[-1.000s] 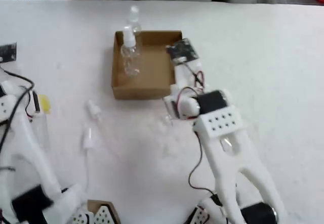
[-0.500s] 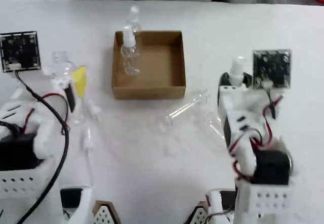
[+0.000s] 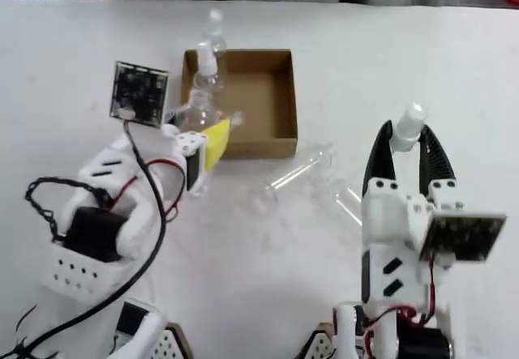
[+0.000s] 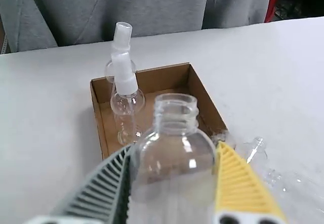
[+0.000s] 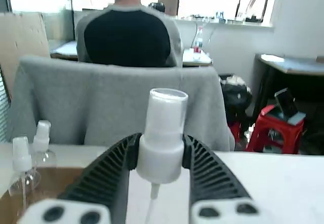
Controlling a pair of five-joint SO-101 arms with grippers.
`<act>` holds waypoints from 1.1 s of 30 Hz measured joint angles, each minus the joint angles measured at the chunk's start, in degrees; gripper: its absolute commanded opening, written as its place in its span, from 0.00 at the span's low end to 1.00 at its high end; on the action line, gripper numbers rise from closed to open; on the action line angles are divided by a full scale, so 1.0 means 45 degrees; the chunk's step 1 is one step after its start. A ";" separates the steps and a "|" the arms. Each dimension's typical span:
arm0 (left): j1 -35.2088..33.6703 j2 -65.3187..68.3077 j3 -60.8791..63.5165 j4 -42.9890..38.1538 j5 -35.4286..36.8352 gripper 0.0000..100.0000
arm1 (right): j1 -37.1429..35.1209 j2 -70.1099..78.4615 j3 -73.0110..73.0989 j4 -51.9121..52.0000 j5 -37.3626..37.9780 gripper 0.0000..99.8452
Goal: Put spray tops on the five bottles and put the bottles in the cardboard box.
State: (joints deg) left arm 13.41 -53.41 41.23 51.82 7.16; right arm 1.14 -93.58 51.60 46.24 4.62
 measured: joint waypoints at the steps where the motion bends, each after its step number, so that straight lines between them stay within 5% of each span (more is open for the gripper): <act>1: 0.0000 0.0000 0.0313 -0.0332 0.0000 0.08 | -0.0020 -0.0098 0.0039 -0.0176 0.0000 0.02; 6: 0.0254 0.0000 0.1289 -0.1289 0.0000 0.08 | 0.0020 -0.0117 0.0567 -0.1407 -0.0098 0.02; 16: 0.0449 -0.0313 0.2422 -0.1485 -0.0371 0.08 | -0.0469 0.2813 -0.0586 -0.2364 -0.2852 0.02; 24: 0.0586 -0.4728 0.5568 -0.2911 -0.0938 0.08 | -0.2755 0.4259 -0.2872 -0.2364 -0.3419 0.02; 33: 0.2637 -0.8811 0.9241 -0.5236 -0.0938 0.08 | -0.4532 0.6408 -0.5919 -0.2364 -0.3419 0.02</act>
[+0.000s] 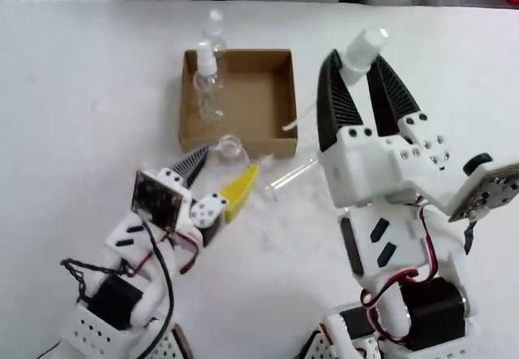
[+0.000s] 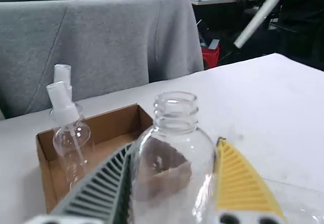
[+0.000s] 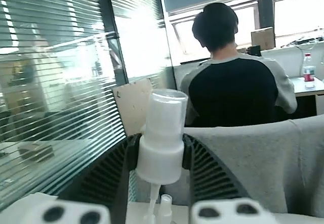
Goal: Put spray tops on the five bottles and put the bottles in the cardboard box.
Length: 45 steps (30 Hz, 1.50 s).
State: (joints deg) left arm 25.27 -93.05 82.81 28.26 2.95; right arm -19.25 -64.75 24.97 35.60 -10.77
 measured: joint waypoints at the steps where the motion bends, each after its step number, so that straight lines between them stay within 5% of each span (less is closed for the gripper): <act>1: 0.0078 -0.0254 0.0137 -0.0020 0.0000 0.08 | -0.0195 0.0254 -0.0352 0.0000 0.0000 0.02; 17: 0.0176 -0.1074 0.0801 -0.0117 0.0000 0.08 | -0.2188 0.1778 -0.1641 0.0000 0.0000 0.02; 45: 0.0176 -0.1094 0.0899 -0.0117 0.0000 0.08 | -0.2344 0.1836 -0.0742 0.1094 -0.0039 0.02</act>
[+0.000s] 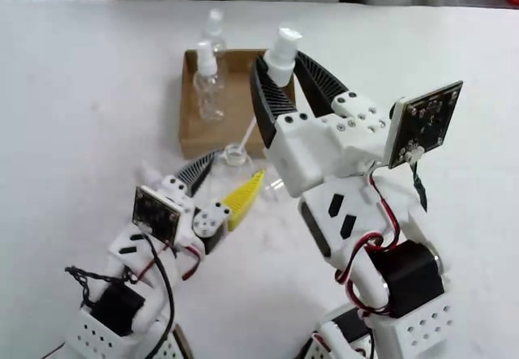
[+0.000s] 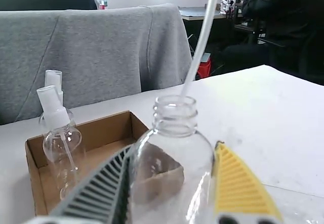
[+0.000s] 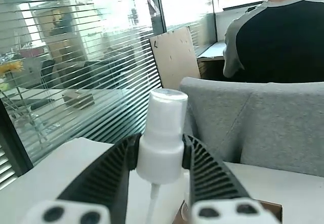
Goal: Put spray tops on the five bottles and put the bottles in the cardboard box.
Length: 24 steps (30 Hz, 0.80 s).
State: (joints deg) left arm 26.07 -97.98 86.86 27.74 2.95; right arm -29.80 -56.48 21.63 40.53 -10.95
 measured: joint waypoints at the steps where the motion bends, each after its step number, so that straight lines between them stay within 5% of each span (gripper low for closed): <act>1: 0.0000 0.0000 0.0000 0.0000 0.0000 0.08 | 0.0000 0.0000 0.0000 0.0000 0.0000 0.02; 24: -0.0039 0.0000 0.0000 0.0000 0.0039 0.08 | -0.1074 0.0000 0.4474 -0.1836 -0.0078 0.02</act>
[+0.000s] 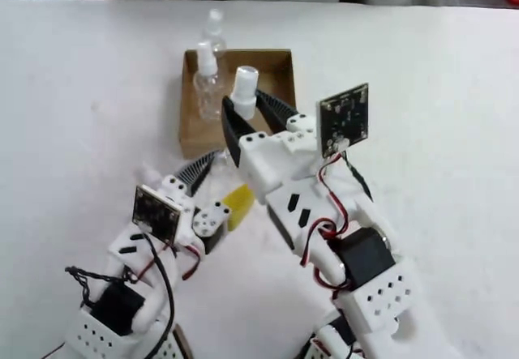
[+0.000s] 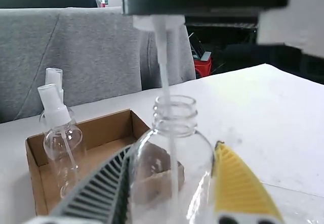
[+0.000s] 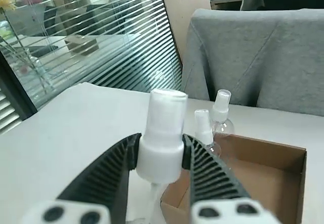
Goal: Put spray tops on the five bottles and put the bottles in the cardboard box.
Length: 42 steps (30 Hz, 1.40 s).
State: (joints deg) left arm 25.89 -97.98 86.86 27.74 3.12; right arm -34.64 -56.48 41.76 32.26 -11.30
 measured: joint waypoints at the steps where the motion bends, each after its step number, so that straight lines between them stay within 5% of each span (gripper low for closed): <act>1: 0.0000 0.0000 0.0000 0.0000 0.0000 0.08 | -0.0020 0.0000 0.0098 0.0000 0.0000 0.02; 22: 0.0098 -0.0020 0.0117 -0.0020 -0.0059 0.08 | -0.1348 -0.4884 0.4220 -0.0078 0.0039 0.02; 42: 0.0098 -0.0039 0.0117 -0.0020 -0.0059 0.08 | -0.1446 -0.5197 0.4493 -0.0098 0.0723 0.08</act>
State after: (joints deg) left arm 26.33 -98.15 87.38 27.65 2.86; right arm -41.14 -79.87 61.98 31.82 -8.04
